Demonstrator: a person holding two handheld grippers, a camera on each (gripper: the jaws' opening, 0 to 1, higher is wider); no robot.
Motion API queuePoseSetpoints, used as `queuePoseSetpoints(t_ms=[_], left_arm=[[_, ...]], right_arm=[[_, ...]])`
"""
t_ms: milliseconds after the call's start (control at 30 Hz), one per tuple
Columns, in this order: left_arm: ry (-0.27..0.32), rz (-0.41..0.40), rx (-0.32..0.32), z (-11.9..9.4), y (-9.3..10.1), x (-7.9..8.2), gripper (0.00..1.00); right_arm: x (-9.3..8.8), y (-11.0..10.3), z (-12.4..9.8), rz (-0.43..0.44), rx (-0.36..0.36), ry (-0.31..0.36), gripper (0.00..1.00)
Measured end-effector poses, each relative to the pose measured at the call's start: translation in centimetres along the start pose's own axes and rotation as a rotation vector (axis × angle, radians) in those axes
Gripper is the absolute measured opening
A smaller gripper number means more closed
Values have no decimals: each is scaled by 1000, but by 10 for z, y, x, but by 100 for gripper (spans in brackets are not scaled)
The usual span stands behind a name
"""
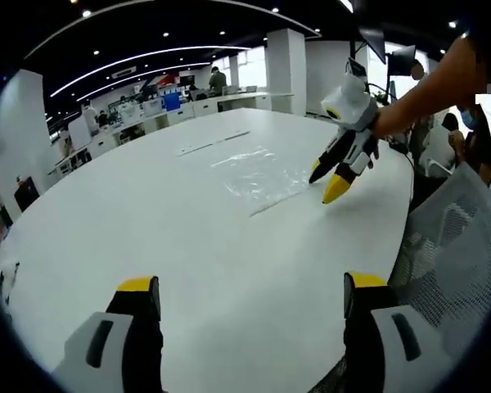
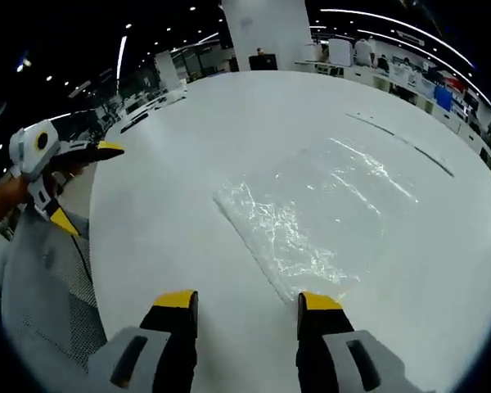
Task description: Open the resealable bag by pulling the two sides of the seal apart until the entire bag opening is separated and visibly accessible.
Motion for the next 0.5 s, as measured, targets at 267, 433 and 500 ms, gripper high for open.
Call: queuePoseSetpoints(t_ms=[267,433,500], left_arm=[[1,39,-15,2,1,7,91],[9,38,-4,2,-3,10,91],[9,40,-1,1,-4,10,91]], right_arm=[[5,14,2,-97,-66,-7,40],[5,20,6,-123,-58,-60,31],[4,22,6,-190,-54,-83,28]])
Point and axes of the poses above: the point that each gripper's makers call its tool centre point, and the gripper's own axes: z roughly forward along the fingers, y roughly to its right, x roughly out of its top, the point moved 4 cm from there along -z, roughly backward along the fingers, and after that the axes turned 8 degrees about y, right-handed, at the moved point
